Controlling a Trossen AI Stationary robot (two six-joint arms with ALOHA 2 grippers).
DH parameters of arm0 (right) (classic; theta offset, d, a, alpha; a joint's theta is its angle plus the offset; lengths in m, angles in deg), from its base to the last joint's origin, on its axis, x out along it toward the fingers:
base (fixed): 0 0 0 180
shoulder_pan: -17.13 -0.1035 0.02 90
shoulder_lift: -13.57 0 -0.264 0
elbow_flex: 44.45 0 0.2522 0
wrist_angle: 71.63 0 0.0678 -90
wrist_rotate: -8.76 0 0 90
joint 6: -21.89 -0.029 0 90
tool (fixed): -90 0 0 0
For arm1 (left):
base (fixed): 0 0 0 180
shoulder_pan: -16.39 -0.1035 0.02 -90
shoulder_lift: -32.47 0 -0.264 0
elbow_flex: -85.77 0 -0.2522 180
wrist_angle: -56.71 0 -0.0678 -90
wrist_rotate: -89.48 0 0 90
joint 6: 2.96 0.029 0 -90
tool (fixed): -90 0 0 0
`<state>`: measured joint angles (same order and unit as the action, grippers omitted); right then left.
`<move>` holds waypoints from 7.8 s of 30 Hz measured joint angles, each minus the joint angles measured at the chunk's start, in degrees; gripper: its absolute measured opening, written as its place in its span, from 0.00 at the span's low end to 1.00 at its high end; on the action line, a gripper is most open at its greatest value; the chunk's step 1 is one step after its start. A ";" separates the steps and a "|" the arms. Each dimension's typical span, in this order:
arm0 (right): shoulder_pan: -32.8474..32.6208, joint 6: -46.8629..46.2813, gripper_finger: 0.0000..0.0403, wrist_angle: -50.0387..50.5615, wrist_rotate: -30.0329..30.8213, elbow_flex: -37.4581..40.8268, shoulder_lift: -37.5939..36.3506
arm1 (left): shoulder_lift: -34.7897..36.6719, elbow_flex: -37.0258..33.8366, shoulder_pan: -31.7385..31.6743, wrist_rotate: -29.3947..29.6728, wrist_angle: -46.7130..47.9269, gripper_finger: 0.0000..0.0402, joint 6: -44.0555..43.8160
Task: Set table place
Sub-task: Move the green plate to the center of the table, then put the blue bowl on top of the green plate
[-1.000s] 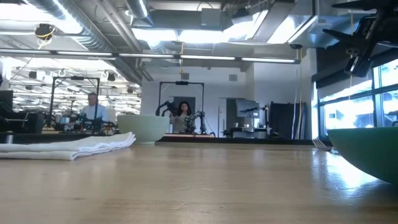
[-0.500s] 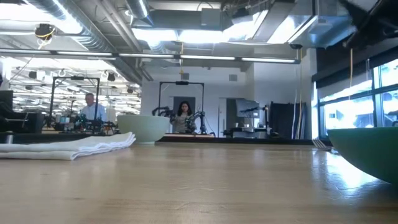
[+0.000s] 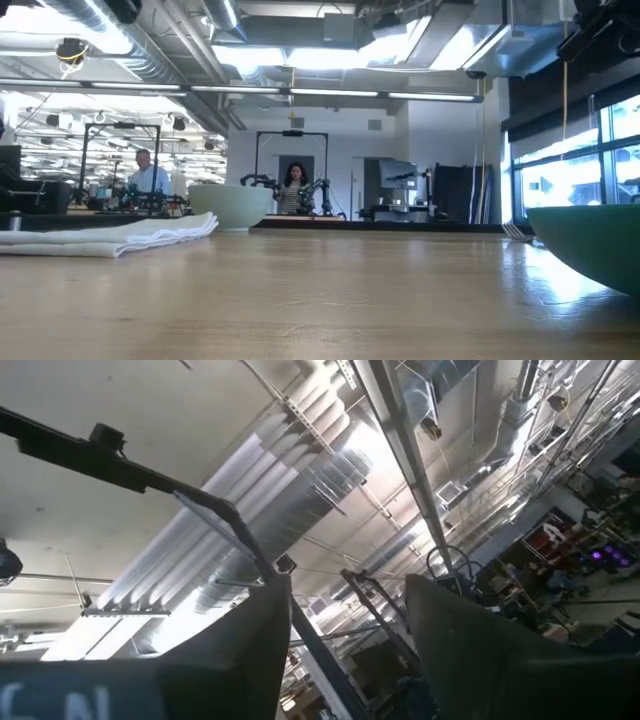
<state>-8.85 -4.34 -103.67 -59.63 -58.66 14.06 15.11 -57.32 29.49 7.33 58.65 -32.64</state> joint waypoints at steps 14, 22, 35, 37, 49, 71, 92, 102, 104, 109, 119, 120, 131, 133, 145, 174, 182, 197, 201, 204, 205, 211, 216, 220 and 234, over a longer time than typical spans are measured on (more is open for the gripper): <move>0.00 -3.61 0.49 -1.86 9.03 -3.81 1.35 | -4.09 -0.02 -0.87 2.21 -0.21 0.36 -8.01; -0.04 12.11 0.49 3.36 -12.58 -29.91 21.84 | -6.89 -0.02 -1.60 2.26 -0.90 0.36 -9.24; 0.00 4.02 0.49 74.98 -0.43 -70.09 61.25 | -7.50 -0.02 -1.57 2.38 -1.22 0.36 -8.46; 0.00 1.00 0.49 79.11 -0.58 -71.62 65.30 | -7.51 -0.02 -1.57 2.38 -1.17 0.36 -8.36; -0.04 -22.62 0.49 105.35 -21.54 -73.11 80.50 | -7.49 -0.02 -1.55 1.44 -1.09 0.36 -8.25; -0.07 -21.37 0.49 111.43 -27.83 -73.09 101.68 | -7.49 -0.02 -1.55 -0.50 -0.85 0.34 -7.71; 0.09 -18.28 0.44 108.77 -26.28 -73.05 111.40 | -7.51 -0.02 -1.55 -0.50 -0.87 0.32 -7.82; 0.56 -18.03 0.05 111.38 -29.98 -73.61 108.93 | -7.51 -0.04 -1.57 -0.50 -1.26 0.32 -7.93; 1.07 -18.28 0.05 115.59 -30.88 -75.47 107.86 | -7.49 -0.04 -1.57 -0.50 -1.26 0.32 -9.11; 2.68 -17.17 0.02 129.14 -27.61 -85.54 104.13 | -7.51 -0.04 -1.57 -0.50 -1.29 0.32 -10.70; 12.83 -12.39 0.02 133.06 -17.96 -107.76 100.97 | -7.50 -0.04 -1.57 -0.48 -1.98 0.32 -10.90; 14.40 -11.32 0.02 133.21 -16.59 -109.01 100.91 | -7.51 -0.04 -1.57 -0.48 -1.98 0.32 -10.90; 31.48 -12.62 0.02 129.21 -19.16 -107.75 101.99 | -7.50 -0.04 -1.56 4.41 -1.96 0.32 -10.89; 32.80 -13.96 0.02 126.67 -22.44 -105.47 102.16 | -7.51 -0.04 -1.55 5.62 -1.94 0.32 -10.81; 33.71 -15.60 0.02 103.96 -28.60 -82.88 102.16 | -7.51 -0.04 -1.57 6.51 -1.57 0.32 -10.26; 33.66 -23.00 0.07 79.75 -30.22 -60.98 102.08 | -7.51 -0.04 -1.57 7.98 -0.42 0.32 -10.29; 33.66 -22.70 0.24 79.11 -26.11 -60.98 102.09 | -7.51 -0.04 -1.57 7.98 -0.45 0.32 -10.57; 33.66 -14.60 0.33 96.08 -32.32 -82.88 101.90 | -7.84 -0.04 -1.57 14.47 1.90 0.32 -10.42; 33.66 -13.78 0.33 106.68 -30.30 -92.18 101.90 | -8.19 -0.04 -1.95 19.82 6.62 0.32 -10.28; 32.89 -13.77 0.33 111.31 -30.19 -98.93 101.83 | -8.61 0.00 -3.67 25.82 13.65 0.32 -10.47; 32.35 -13.72 0.33 111.79 -30.22 -100.96 101.83 | -8.65 -0.02 -4.52 26.56 16.08 0.32 -10.64; 28.96 -10.30 0.33 111.28 -32.44 -111.66 101.81 | -11.80 0.15 -10.74 17.72 21.03 0.32 -10.45; 26.35 -7.46 0.33 109.97 -32.03 -117.96 101.77 | -18.32 5.60 -16.61 5.95 26.21 0.32 -1.13; 24.73 -7.28 0.33 107.59 -28.81 -120.02 101.77 | -26.32 12.49 -21.60 -0.47 32.52 0.32 7.19; 19.67 -9.50 0.33 105.55 -25.58 -120.24 101.81 | -58.77 32.63 -40.70 -16.34 48.59 0.32 16.88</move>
<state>10.82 -13.83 1.88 -85.20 -178.90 115.87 -43.66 -24.69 -11.21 -9.01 107.24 -15.76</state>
